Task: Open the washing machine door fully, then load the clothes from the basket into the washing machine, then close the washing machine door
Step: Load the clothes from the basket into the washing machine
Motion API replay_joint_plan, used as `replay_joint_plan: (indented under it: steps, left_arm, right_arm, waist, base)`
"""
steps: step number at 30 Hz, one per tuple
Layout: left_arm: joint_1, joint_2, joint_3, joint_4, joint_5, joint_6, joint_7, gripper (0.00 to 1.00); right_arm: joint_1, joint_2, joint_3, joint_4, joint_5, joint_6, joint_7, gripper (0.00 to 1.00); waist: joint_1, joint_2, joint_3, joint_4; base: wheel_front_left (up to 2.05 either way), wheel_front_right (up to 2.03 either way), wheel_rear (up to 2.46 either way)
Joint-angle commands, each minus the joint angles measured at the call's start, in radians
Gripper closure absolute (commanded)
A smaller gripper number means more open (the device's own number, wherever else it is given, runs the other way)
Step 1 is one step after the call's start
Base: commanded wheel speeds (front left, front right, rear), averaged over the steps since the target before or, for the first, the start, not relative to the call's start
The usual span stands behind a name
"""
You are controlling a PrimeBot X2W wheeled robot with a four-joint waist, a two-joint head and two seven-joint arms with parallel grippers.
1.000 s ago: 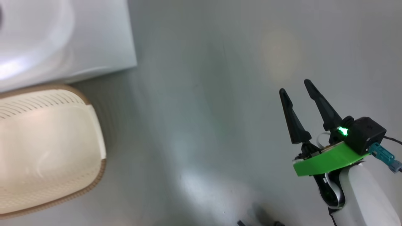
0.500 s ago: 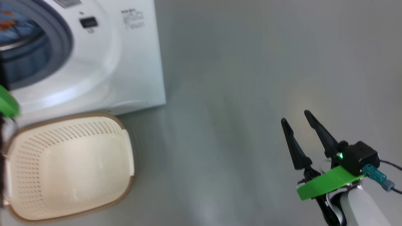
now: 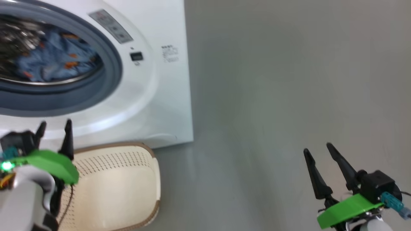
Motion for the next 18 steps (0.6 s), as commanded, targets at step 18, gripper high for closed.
replay_joint_plan:
  steps: [18]
  left_arm:
    - [0.502, -0.102, 0.062, -0.463, -0.022, 0.137, -0.007, 0.0]
  right_arm:
    - [0.109, 0.024, -0.007, -0.027, -0.04, 0.002, -0.005, 0.0]
  waist:
    - [0.0, -0.0001, -0.25, 0.083]
  base:
    - [0.0, 0.0, 0.0]
